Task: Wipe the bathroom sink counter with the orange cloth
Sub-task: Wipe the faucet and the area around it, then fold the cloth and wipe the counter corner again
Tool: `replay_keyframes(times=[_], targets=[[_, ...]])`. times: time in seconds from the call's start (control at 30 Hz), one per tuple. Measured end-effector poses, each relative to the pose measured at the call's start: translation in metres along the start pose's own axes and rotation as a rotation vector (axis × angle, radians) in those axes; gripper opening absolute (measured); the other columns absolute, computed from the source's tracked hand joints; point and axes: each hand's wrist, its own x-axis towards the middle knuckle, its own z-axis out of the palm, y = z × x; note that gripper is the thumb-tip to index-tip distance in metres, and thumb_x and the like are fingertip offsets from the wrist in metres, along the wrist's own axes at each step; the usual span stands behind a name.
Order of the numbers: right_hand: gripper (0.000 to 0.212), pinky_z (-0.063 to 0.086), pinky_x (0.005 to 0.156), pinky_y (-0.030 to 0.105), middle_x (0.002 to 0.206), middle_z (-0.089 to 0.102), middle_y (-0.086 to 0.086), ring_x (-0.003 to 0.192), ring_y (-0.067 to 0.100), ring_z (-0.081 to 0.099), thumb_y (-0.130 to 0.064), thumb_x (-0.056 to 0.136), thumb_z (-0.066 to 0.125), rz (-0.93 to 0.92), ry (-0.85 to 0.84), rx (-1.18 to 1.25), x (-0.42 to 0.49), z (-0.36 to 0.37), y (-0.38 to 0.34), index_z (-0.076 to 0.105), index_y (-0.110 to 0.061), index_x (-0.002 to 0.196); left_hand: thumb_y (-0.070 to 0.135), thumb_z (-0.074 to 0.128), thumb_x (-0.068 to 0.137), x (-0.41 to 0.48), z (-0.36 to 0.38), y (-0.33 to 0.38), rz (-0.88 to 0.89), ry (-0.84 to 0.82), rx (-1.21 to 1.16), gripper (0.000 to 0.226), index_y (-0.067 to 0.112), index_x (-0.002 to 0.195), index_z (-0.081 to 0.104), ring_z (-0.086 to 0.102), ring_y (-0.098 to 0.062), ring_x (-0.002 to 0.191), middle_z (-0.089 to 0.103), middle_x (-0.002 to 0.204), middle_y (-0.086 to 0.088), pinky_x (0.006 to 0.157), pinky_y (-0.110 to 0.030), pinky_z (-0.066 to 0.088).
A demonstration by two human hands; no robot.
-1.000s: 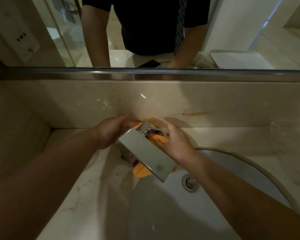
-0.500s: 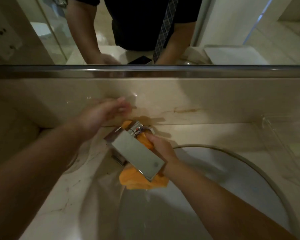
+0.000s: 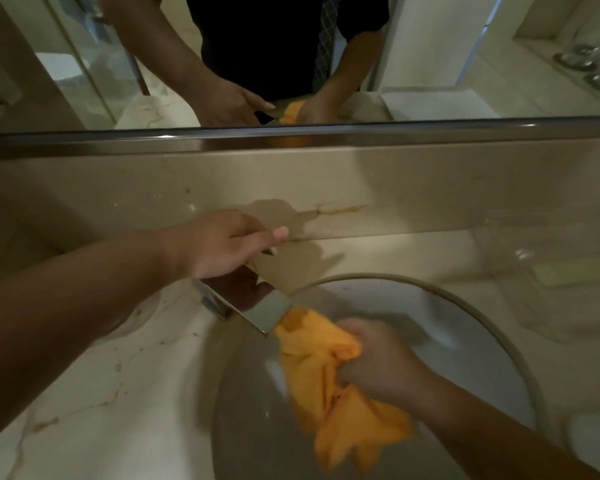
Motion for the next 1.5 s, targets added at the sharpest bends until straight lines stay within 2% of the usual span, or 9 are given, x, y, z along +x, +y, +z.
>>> replay_keyframes(times=[0.13, 0.27, 0.33, 0.43, 0.6, 0.73, 1.13, 1.4, 1.5], targets=[[0.058, 0.046, 0.073, 0.024, 0.096, 0.065, -0.013, 0.09, 0.012, 0.061, -0.01, 0.057, 0.076, 0.004, 0.212, 0.024, -0.015, -0.058, 0.003, 0.063, -0.037, 0.107, 0.067, 0.029, 0.08, -0.017, 0.004, 0.0, -0.009, 0.141, -0.247, 0.059, 0.033, 0.112, 0.063, 0.053, -0.001, 0.104, 0.058, 0.119, 0.014, 0.09, -0.018, 0.034], [0.07, 0.039, 0.084, 0.033, 0.127, 0.054, 0.003, 0.11, 0.027, 0.052, -0.017, 0.069, 0.071, -0.325, 0.504, -0.499, 0.018, -0.07, -0.017, 0.048, -0.034, 0.133, 0.042, 0.042, 0.092, -0.023, 0.012, 0.014, 0.056, 0.433, -0.435, 0.028, 0.033, 0.111, 0.062, 0.057, 0.006, 0.103, 0.063, 0.109, 0.015, 0.085, -0.004, 0.038], [0.074, 0.035, 0.099, 0.046, 0.141, 0.044, 0.011, 0.125, 0.035, 0.043, -0.027, 0.07, 0.073, -0.45, 0.364, -0.817, 0.055, -0.051, -0.017, 0.041, -0.036, 0.136, 0.036, 0.05, 0.091, -0.018, 0.018, 0.022, 0.013, 0.51, -0.388, 0.031, 0.026, 0.119, 0.06, 0.059, -0.011, 0.103, 0.063, 0.117, 0.0, 0.089, -0.02, 0.042], [0.081, 0.014, 0.11, 0.058, 0.153, 0.019, 0.011, 0.139, 0.037, 0.018, -0.052, 0.08, 0.058, -0.254, 0.076, -0.832, 0.097, -0.012, -0.018, 0.011, -0.038, 0.145, 0.034, 0.055, 0.086, -0.019, 0.034, 0.034, -0.013, 0.538, -0.187, 0.035, 0.022, 0.119, 0.06, 0.06, -0.018, 0.101, 0.061, 0.124, -0.003, 0.088, -0.026, 0.045], [0.048, 0.031, 0.101, 0.054, 0.143, 0.034, 0.01, 0.129, 0.039, 0.036, -0.044, 0.094, 0.035, -0.15, 0.18, -0.648, 0.115, 0.007, -0.015, 0.034, -0.028, 0.139, 0.039, 0.048, 0.077, -0.055, 0.087, 0.087, 0.313, 0.715, -0.05, 0.037, 0.022, 0.103, 0.068, 0.057, -0.014, 0.108, 0.066, 0.114, 0.001, 0.095, -0.03, 0.044], [0.051, 0.013, 0.114, 0.046, 0.152, 0.018, 0.005, 0.14, 0.034, 0.017, -0.048, 0.094, 0.032, -0.119, 0.092, -0.603, 0.1, -0.019, 0.006, 0.023, -0.035, 0.143, 0.039, 0.045, 0.078, -0.029, 0.138, 0.122, 0.221, 0.549, -0.062, 0.05, 0.021, 0.123, 0.056, 0.041, -0.014, 0.125, 0.054, 0.133, -0.001, 0.1, -0.017, 0.028], [0.058, 0.041, 0.098, 0.036, 0.138, 0.049, 0.006, 0.125, 0.03, 0.047, -0.034, 0.083, 0.051, 0.341, 0.392, -0.391, 0.075, -0.119, 0.094, 0.036, -0.037, 0.139, 0.035, 0.053, 0.087, 0.023, 0.2, 0.106, -0.126, 0.279, 0.02, 0.052, 0.019, 0.135, 0.042, 0.025, -0.024, 0.139, 0.026, 0.153, -0.006, 0.11, -0.037, 0.027], [0.039, 0.041, 0.058, 0.02, 0.126, 0.06, 0.008, 0.111, 0.028, 0.058, -0.022, 0.087, 0.05, 0.446, 0.486, -0.287, 0.022, -0.125, 0.104, 0.054, -0.018, 0.125, 0.031, 0.056, 0.087, -0.023, 0.2, 0.086, -0.118, 0.323, -0.073, 0.037, 0.015, 0.12, 0.057, 0.049, -0.018, 0.116, 0.052, 0.13, -0.002, 0.092, -0.028, 0.038], [0.036, 0.049, 0.075, 0.027, 0.12, 0.064, 0.014, 0.109, 0.032, 0.06, -0.023, 0.08, 0.055, 0.417, 0.512, -0.276, -0.008, -0.115, 0.108, 0.062, -0.015, 0.114, 0.031, 0.058, 0.086, -0.051, 0.192, 0.066, -0.163, 0.328, -0.064, 0.037, 0.015, 0.12, 0.057, 0.05, -0.021, 0.118, 0.054, 0.13, -0.003, 0.1, -0.031, 0.037]])
